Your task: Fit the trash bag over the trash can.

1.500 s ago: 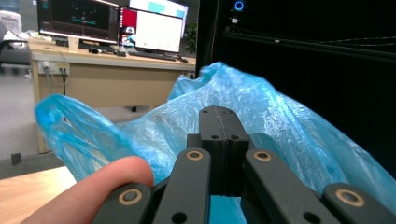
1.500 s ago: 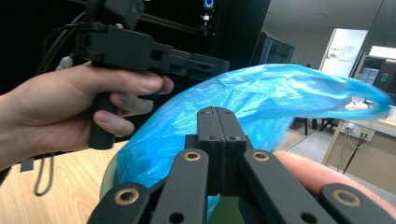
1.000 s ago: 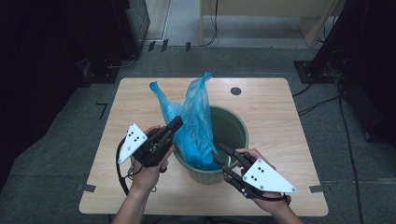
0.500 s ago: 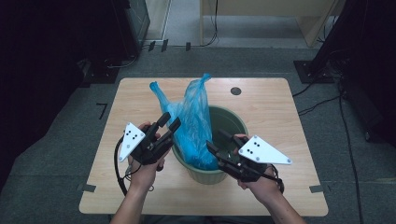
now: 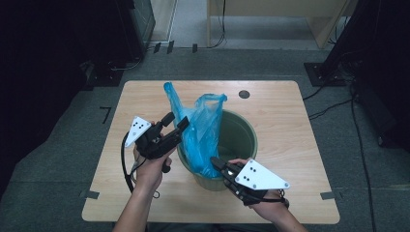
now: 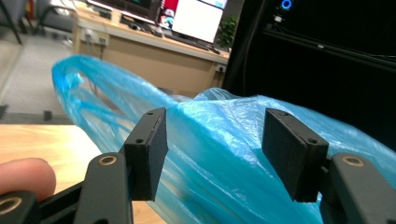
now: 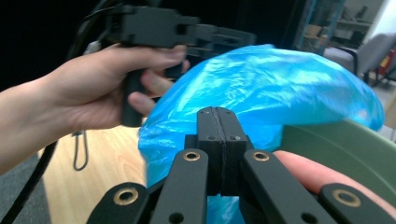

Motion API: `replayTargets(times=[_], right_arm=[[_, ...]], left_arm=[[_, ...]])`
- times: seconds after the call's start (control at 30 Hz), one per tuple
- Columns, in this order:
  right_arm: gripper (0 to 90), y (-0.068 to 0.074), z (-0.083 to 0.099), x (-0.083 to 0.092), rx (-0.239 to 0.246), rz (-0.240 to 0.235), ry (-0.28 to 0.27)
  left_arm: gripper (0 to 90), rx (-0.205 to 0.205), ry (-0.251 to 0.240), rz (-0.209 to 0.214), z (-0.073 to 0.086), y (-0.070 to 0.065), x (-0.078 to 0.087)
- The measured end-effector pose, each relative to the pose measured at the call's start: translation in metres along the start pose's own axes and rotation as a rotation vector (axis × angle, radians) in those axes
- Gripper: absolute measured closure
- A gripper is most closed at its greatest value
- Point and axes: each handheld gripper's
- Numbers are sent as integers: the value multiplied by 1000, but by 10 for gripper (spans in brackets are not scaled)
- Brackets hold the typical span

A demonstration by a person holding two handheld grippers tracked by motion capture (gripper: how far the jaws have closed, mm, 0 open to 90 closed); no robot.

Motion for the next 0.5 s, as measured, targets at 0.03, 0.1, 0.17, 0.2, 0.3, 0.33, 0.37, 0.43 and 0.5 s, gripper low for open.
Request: replayTargets(times=[0.03,0.1,0.17,0.2,0.3,0.33,0.37,0.43,0.5], right_arm=[[900,3,2,0,16,-5,-1],[900,8,3,-1,44,-4,-4],[900,13,4,-2,65,-1,-11],[900,15,4,-2,67,3,-10],[894,18,5,-3,83,4,-11],[886,19,6,-4,85,0,-14],[884,20,7,-4,92,-3,-15],[884,21,9,-5,99,-5,-10],[846,22,9,-6,100,-11,-5]], left_arm=[[414,-2,7,10,0,-1,0],[428,-13,35,27,2,-3,-2],[459,-16,48,29,5,-5,-2],[473,-17,48,23,6,-5,-2],[613,-30,69,13,10,-5,-2],[681,-33,68,9,10,-5,-1],[737,-34,67,15,10,-5,1],[827,-37,52,29,10,-6,4],[893,-44,32,53,9,-6,7]])
Point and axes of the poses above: each handheld gripper's, and its own axes: x roughly backward along the jaws, z roughly out of its underside, y roughly to its left, and after that the axes turned 8 degrees about y, right-handed
